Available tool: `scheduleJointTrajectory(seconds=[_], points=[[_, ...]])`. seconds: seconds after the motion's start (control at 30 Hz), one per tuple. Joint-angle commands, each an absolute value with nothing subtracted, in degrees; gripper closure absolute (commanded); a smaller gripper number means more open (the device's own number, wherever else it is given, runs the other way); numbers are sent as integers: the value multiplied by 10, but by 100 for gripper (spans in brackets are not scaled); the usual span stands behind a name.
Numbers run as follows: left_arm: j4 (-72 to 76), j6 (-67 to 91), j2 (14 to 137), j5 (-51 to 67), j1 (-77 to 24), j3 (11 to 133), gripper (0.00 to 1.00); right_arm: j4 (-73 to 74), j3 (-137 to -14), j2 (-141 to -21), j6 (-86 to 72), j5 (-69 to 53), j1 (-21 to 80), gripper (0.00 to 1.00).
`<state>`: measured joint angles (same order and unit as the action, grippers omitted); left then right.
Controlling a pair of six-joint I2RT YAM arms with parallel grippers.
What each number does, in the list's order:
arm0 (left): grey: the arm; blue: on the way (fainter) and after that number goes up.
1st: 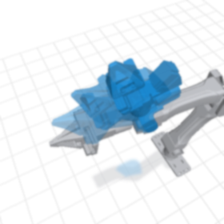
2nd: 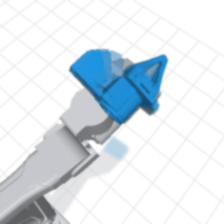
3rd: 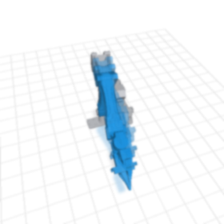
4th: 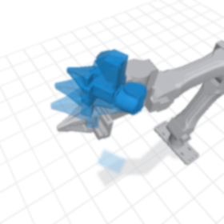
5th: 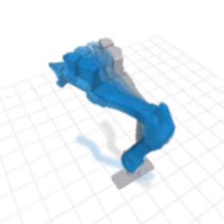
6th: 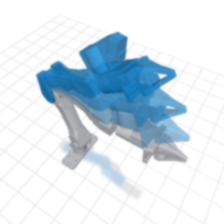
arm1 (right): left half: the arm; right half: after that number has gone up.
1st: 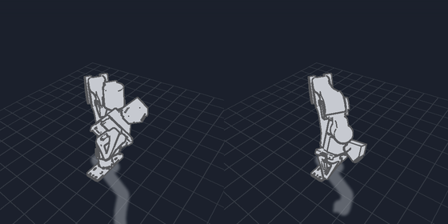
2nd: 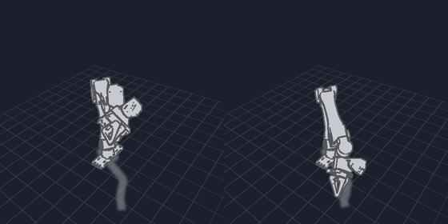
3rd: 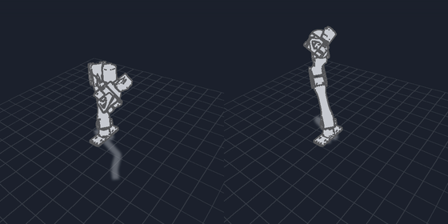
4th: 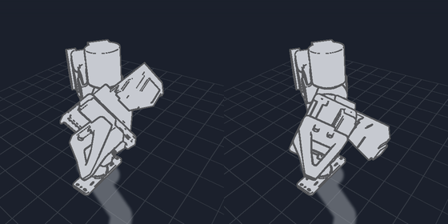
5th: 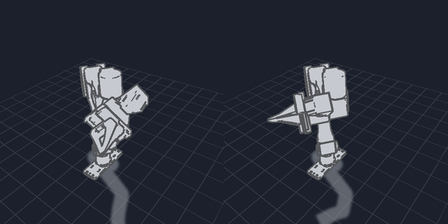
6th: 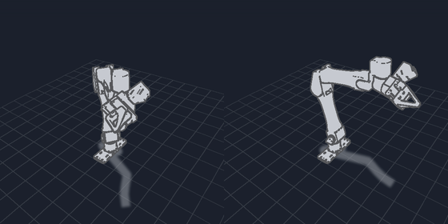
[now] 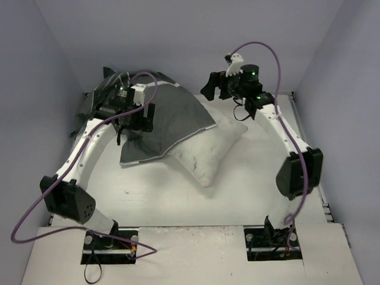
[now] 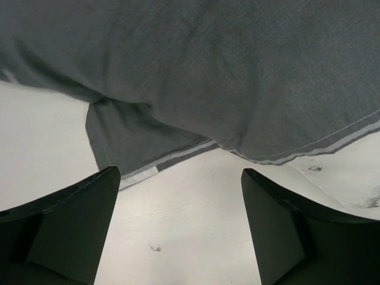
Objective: Put the pillow into the pillowcase
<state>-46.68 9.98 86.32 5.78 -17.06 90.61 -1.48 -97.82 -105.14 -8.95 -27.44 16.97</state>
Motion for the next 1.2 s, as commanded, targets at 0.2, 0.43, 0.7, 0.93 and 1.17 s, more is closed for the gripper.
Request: scheduleJointTrajectory(seconds=[0.2,0.43,0.7,0.93,1.17], points=[[-368,44,886,127,-248,898,20,-57,-700,-831,-48,-227,188,4],[-287,22,846,96,-300,780,20,-60,-597,-774,-60,-207,210,3],[-225,18,872,-35,-312,744,21,-65,-576,-763,-73,-213,214,3],[-152,23,915,-49,-311,758,20,-69,-581,-764,-81,-214,222,3],[-163,14,942,0,-304,781,39,-71,-577,-763,-85,-216,223,3]])
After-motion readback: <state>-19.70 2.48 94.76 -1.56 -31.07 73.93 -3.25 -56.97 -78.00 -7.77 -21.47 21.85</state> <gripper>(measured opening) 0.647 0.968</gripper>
